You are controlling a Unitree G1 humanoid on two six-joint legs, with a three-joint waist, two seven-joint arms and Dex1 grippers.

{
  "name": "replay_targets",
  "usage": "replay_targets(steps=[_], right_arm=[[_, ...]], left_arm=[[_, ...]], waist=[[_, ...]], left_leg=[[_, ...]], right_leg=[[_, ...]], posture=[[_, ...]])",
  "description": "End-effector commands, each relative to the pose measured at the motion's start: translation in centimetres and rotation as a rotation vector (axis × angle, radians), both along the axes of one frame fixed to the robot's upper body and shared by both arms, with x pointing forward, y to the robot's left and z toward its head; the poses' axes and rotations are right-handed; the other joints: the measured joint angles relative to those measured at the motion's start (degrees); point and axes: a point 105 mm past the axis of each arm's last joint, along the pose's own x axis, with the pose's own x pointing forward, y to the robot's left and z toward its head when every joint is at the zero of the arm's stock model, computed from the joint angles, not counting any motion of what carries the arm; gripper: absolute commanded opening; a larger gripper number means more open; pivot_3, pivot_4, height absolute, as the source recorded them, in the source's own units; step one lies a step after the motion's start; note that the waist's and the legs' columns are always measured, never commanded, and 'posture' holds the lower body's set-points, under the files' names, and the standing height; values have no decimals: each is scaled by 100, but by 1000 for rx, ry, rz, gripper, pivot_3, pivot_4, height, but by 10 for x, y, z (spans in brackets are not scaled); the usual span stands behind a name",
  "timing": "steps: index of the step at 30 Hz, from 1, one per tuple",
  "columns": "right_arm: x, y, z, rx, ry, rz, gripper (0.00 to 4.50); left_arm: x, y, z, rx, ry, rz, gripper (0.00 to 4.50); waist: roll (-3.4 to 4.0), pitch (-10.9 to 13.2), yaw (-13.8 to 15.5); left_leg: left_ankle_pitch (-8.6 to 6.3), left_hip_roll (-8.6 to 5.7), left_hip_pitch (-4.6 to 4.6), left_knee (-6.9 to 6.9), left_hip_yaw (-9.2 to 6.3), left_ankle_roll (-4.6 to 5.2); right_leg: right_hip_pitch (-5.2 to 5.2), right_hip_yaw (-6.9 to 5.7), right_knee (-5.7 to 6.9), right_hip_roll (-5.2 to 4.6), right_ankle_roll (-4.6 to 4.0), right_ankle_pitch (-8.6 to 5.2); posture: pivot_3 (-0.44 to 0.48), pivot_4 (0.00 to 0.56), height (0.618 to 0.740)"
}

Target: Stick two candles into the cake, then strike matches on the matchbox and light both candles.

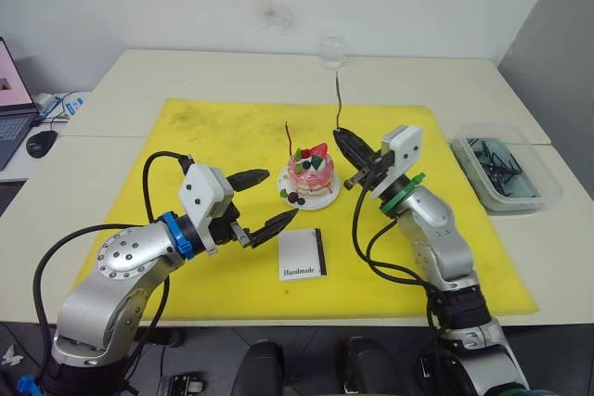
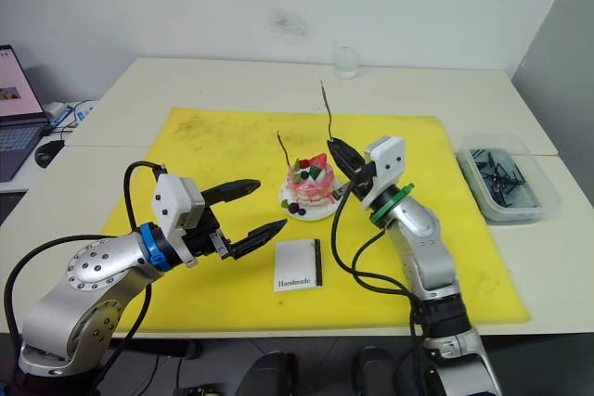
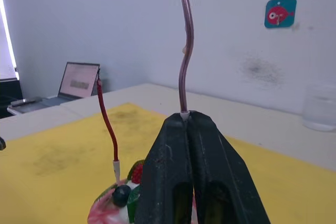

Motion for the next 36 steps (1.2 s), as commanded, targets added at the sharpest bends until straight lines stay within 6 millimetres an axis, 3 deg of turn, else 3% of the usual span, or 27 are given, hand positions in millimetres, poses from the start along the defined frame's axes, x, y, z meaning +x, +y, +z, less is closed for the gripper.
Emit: replay_targets(steps=[1, 15, 36], right_arm=[[-2, 4, 12, 14, -79, 4, 42], [5, 11, -17, 13, -45, -20, 42], [2, 14, -40, 35, -13, -69, 42]], left_arm=[[0, 2, 7, 0, -25, -8, 4500], [1, 1, 13, 28, -21, -57, 4500], [1, -3, 13, 52, -18, -105, 4500]], waist=[[0, 0, 0], [0, 0, -2], [0, 0, -3]], left_leg=[[0, -1, 0, 0, 1, 0], [0, -3, 0, 0, 3, 0], [0, -2, 1, -1, 3, 0]], right_leg=[[0, 1, -1, -1, 0, 0], [0, 3, -1, -19, 0, 0], [0, 3, -1, -20, 0, 0]], posture=[[0, 150, 740], [0, 150, 740], [0, 150, 740]])
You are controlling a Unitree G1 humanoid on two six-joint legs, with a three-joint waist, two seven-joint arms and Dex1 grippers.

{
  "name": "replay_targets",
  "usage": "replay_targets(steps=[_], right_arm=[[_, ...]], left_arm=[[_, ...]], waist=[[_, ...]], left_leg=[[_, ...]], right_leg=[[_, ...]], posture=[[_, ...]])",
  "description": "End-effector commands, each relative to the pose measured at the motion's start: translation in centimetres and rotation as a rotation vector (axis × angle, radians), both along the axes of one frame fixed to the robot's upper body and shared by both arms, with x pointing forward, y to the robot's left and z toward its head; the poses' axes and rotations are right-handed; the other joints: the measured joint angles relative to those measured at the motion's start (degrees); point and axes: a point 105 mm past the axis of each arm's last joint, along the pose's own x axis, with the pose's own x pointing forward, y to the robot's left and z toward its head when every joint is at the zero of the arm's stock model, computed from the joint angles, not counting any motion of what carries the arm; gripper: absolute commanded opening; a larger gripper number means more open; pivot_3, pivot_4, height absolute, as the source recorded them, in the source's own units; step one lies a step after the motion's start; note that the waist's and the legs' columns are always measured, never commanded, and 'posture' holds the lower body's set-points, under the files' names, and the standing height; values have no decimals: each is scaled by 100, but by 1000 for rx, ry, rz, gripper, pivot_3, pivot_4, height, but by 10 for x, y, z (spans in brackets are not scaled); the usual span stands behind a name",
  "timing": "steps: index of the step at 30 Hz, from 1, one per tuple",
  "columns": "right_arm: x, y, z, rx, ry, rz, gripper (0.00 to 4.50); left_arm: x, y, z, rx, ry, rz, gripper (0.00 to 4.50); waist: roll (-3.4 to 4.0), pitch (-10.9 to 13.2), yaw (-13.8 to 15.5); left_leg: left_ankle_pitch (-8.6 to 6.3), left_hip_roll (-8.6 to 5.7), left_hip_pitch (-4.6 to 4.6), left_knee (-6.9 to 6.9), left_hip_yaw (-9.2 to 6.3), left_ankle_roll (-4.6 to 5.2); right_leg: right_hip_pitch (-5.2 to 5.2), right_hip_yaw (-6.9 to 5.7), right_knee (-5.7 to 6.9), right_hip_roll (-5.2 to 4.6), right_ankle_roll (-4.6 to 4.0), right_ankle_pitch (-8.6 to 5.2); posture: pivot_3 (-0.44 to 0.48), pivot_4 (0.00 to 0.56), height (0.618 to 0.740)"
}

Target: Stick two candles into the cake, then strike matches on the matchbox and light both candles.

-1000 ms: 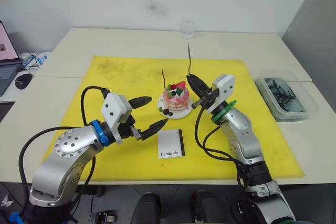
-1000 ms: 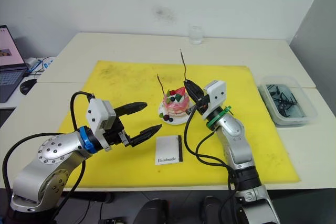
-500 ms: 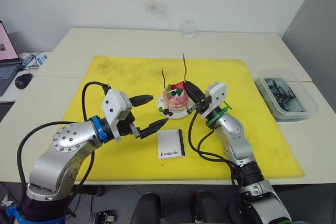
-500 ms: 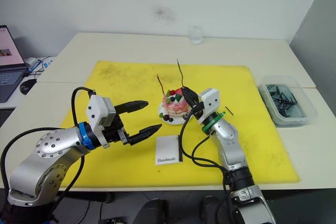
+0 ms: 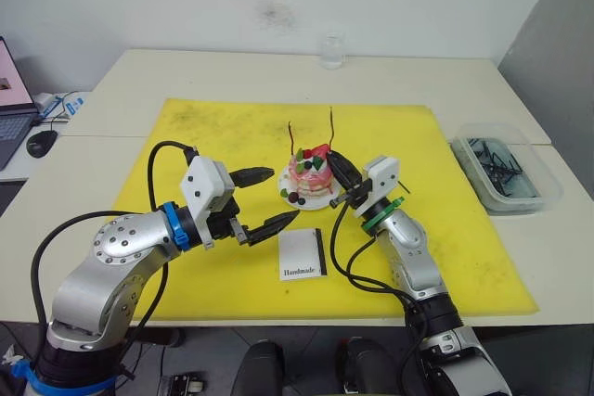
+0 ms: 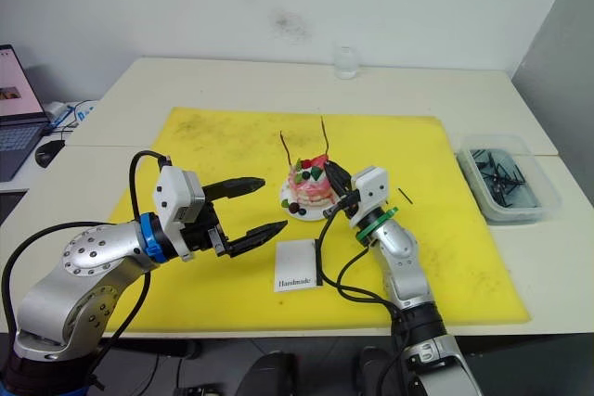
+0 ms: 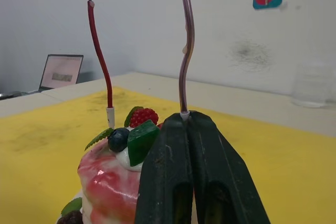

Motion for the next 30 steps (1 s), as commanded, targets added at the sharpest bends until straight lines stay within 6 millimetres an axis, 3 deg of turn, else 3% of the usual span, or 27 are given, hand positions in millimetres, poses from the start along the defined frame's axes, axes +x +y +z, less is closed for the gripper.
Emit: replay_targets(steps=[1, 18, 28, 30], right_arm=[[-1, 2, 5, 24, -28, -11, 42], [-4, 3, -27, -31, 22, -25, 42], [-1, 0, -9, 46, 3, -40, 42], [-1, -2, -5, 59, 2, -45, 491]], left_arm=[[-1, -2, 7, 8, -28, -23, 4500], [-3, -2, 4, 14, -20, -34, 4500], [-3, -3, 3, 19, -22, -37, 4500], [-3, -4, 3, 20, -24, -40, 4500]], waist=[[0, 0, 0], [0, -1, -5], [0, -1, -5], [1, -1, -5]], left_leg=[[0, 0, 0, 0, 1, 0], [0, 0, 4, 0, 1, 0], [0, 1, 5, 0, 0, 0], [0, 1, 5, 0, 0, 0]], right_leg=[[0, 0, 0, 0, 0, 0], [2, 1, 0, -2, 0, 0], [3, 0, 1, -2, -2, 1], [3, 1, 1, -2, -2, 1]], posture=[[0, 150, 740], [0, 150, 740], [0, 150, 740], [0, 150, 740]])
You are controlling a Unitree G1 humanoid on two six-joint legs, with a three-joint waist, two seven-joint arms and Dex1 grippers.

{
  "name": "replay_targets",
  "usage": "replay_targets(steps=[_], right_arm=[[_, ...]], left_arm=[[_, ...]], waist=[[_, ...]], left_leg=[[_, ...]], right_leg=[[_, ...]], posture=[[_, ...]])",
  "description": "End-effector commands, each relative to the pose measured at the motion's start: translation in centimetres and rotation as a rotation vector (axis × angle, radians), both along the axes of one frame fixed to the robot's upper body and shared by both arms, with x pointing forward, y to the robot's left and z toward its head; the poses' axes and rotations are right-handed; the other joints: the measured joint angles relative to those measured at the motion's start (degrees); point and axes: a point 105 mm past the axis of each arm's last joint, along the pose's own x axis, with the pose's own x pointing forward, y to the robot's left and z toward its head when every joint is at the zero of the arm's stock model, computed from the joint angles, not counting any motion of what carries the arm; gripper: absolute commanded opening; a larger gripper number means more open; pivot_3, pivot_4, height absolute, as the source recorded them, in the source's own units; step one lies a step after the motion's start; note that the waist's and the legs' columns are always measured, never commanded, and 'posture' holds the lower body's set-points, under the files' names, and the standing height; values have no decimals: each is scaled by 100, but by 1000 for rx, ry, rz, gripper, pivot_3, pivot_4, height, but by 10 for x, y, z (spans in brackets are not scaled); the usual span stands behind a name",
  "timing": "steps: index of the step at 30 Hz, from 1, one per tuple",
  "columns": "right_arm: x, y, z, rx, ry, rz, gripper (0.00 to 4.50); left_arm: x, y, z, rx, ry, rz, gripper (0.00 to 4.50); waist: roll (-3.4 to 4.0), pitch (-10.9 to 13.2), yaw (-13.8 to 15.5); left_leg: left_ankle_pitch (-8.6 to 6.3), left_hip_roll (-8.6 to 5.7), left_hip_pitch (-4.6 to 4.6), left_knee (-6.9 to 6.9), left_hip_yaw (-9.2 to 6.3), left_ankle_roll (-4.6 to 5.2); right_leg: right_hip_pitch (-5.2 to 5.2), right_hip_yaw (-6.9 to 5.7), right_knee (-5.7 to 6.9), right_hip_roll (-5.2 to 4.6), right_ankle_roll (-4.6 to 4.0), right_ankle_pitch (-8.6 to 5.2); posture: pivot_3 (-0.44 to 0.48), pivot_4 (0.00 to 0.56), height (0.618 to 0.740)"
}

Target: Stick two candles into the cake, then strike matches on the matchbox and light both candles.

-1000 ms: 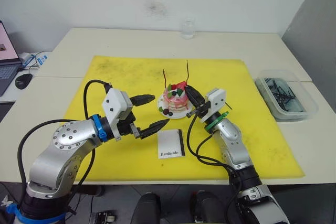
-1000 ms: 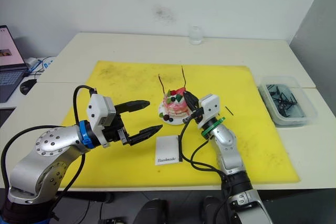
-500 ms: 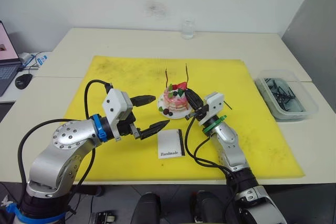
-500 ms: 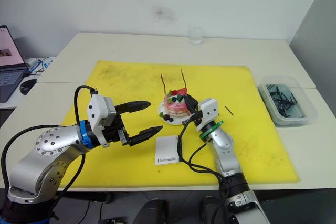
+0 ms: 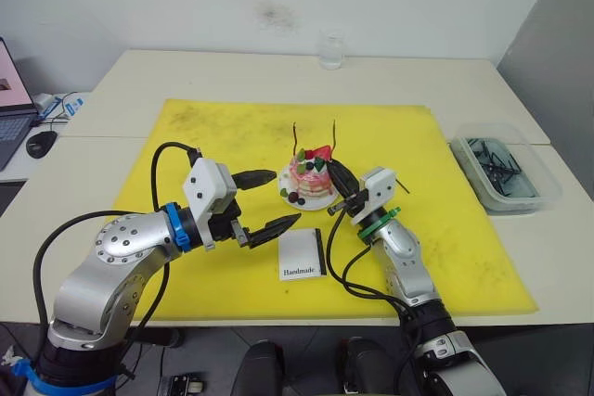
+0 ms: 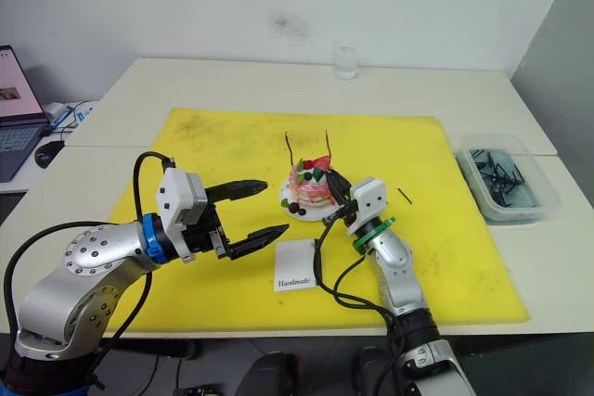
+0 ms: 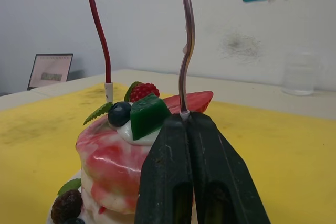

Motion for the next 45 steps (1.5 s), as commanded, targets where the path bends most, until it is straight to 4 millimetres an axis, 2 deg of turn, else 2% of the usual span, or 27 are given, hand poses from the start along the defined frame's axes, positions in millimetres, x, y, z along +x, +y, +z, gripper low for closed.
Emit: replay_targets(steps=[1, 7, 17, 21, 24, 26, 30, 33, 36, 39, 45], right_arm=[[0, -3, 12, 39, -16, -5, 722], [-5, -8, 21, 16, -53, -4, 2831], [-13, -19, 39, -28, -98, -3, 2831], [-25, -34, 44, -85, -101, 13, 2831], [-37, -45, 42, -179, -84, 44, 2831], [-45, -51, 37, -246, -48, 62, 2831], [-62, -56, 25, -350, 31, 147, 2831], [-74, -59, 19, -436, 106, 225, 2267], [-83, -60, 15, -511, 150, 289, 1175], [-89, -59, 7, -590, 210, 343, 43], [-91, -50, 1, -653, 284, 398, 43]], left_arm=[[-2, -2, 6, 10, -36, -18, 4500], [-3, -4, 3, 17, -27, -31, 4500], [1, -2, 1, 25, -39, -11, 4500], [2, 19, -3, 49, 19, 46, 4500], [-8, 42, -21, 67, 236, 75, 4500], [-21, 53, -34, 42, 442, 76, 4500], [-43, 55, -41, -55, 736, 47, 4500], [-52, 53, -46, -101, 897, 45, 4500], [-48, 48, -51, -151, 984, 63, 4500], [-35, 39, -56, -207, 1046, 87, 4500], [-20, 21, -58, -260, 1115, 72, 4500]], waist=[[0, 0, 0], [1, 0, 0], [1, 1, 1], [1, 1, 3], [1, 1, -1], [2, 2, -3], [3, 3, 6], [2, 3, 7], [1, 3, 10], [-3, 1, 22], [-10, 3, 5]], left_leg=[[0, 0, 0, 0, 0, 0], [0, 0, -1, -1, 1, 0], [0, -2, -2, -2, 1, 0], [0, -2, -4, -3, 3, 0], [0, 0, -4, -5, 2, 0], [0, 1, -2, -9, 2, 0], [0, 0, -2, -8, -2, 0], [0, -4, -2, -4, -4, 0], [0, -6, 0, -2, -4, 0], [0, -8, 0, -2, -7, 1], [0, -8, -4, -3, -3, 0]], right_leg=[[0, 0, 0, 0, 0, 0], [-1, 0, -2, 0, 0, 0], [-2, 0, -3, -2, 0, 0], [-2, 1, -6, -4, 0, -1], [-6, -2, -4, -5, -2, -3], [-6, -3, -4, -5, -8, -7], [-6, -10, -3, -9, -10, -9], [-2, -10, -3, -15, -7, -7], [0, -11, -4, -18, -5, -6], [1, -14, -4, -17, -2, -4], [-2, -7, -5, -14, -1, -4]], posture=[[0, 150, 740], [0, 150, 740], [0, 150, 740], [0, 150, 740], [0, 150, 740], [0, 150, 740], [0, 150, 740], [0, 150, 740], [0, 150, 740], [0, 150, 740], [0, 150, 740]])
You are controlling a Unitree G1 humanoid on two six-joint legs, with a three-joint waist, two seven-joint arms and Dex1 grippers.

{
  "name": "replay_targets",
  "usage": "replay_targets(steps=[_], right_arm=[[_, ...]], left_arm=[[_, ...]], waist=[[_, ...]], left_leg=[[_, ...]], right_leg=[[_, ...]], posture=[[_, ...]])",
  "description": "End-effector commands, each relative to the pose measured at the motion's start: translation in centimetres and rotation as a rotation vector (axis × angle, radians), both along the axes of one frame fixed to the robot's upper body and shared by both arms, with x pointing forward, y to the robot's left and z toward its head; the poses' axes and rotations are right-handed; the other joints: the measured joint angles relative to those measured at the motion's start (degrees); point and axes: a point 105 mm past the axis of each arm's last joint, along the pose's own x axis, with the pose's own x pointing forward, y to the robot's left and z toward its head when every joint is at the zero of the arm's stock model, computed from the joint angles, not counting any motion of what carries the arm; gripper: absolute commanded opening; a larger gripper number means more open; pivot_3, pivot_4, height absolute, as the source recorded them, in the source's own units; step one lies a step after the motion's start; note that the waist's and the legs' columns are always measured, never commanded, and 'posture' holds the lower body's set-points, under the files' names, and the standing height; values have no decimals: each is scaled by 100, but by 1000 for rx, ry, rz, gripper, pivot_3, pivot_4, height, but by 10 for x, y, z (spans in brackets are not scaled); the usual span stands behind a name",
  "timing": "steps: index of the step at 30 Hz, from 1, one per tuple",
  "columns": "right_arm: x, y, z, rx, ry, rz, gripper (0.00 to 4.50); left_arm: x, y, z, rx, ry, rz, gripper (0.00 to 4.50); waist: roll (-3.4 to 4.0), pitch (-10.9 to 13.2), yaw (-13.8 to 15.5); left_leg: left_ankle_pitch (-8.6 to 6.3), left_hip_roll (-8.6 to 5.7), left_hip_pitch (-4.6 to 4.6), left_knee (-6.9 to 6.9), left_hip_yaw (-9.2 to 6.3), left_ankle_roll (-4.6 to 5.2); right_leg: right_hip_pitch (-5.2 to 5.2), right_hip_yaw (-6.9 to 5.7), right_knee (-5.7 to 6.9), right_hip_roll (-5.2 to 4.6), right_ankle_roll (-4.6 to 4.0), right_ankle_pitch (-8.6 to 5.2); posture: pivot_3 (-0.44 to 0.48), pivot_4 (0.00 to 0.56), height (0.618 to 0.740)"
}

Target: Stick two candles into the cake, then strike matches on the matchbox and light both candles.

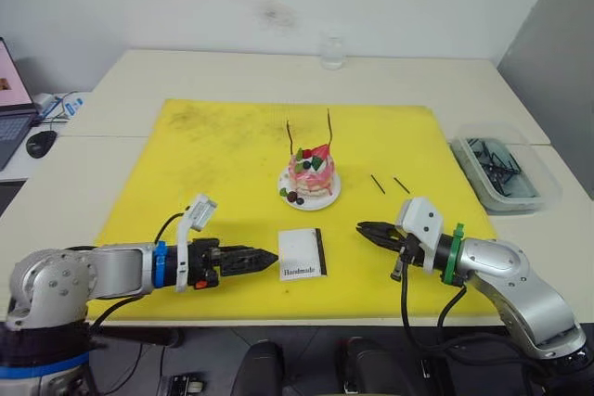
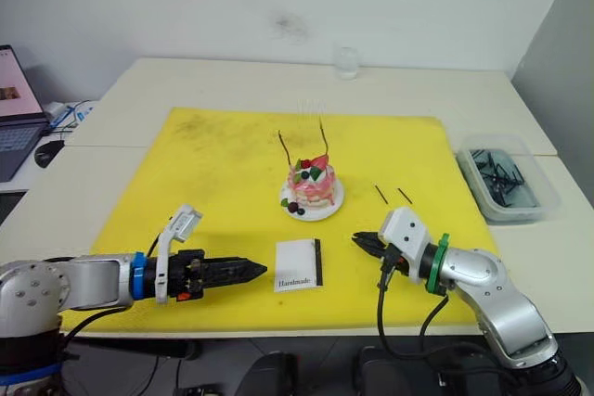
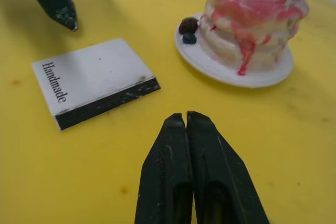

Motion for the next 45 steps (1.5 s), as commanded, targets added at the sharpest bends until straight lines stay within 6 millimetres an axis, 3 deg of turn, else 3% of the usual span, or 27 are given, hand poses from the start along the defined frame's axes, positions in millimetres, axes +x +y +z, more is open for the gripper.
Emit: replay_targets(steps=[1, 14, 23, 28, 34, 45], right_arm=[[-2, 10, 11, -27, -7, 49, 43], [4, 27, 4, -119, 66, 90, 43], [1, 30, -12, -178, 142, 111, 43], [4, 30, -17, -193, 152, 95, 43], [4, 28, -20, -216, 170, 90, 43], [-5, 39, -17, -180, 203, 127, 43]], left_arm=[[5, -11, 2, -28, 28, -20, 4500], [13, -25, -9, -22, 118, -23, 4500], [5, -45, -1, -93, 126, -72, 4500], [6, -46, -15, -33, 159, -44, 4500], [14, -52, -18, -33, 156, -17, 4500], [10, -63, -22, -54, 164, -30, 4500]], waist=[[0, 0, -1], [-1, 0, 6], [-1, -1, 42], [-1, -1, 40], [-1, -1, 51], [-2, -2, 142]], left_leg=[[0, 0, 0, 0, -1, 0], [0, -5, 0, 0, -1, -1], [1, -9, -3, 2, 0, -1], [1, -7, -1, 2, -2, -1], [1, -11, -1, 3, -1, -1], [1, -12, 0, 7, -1, -1]], right_leg=[[0, -1, 0, 0, 0, 0], [1, 0, 0, -2, 0, 0], [2, 1, -3, -10, 0, 1], [2, -2, -2, -8, 0, 1], [4, 0, -1, -8, 2, 2], [6, 0, -2, -9, 5, 4]], posture=[[0, 150, 740], [0, 150, 740], [0, 150, 740], [0, 150, 740], [0, 150, 740], [0, 150, 740]])
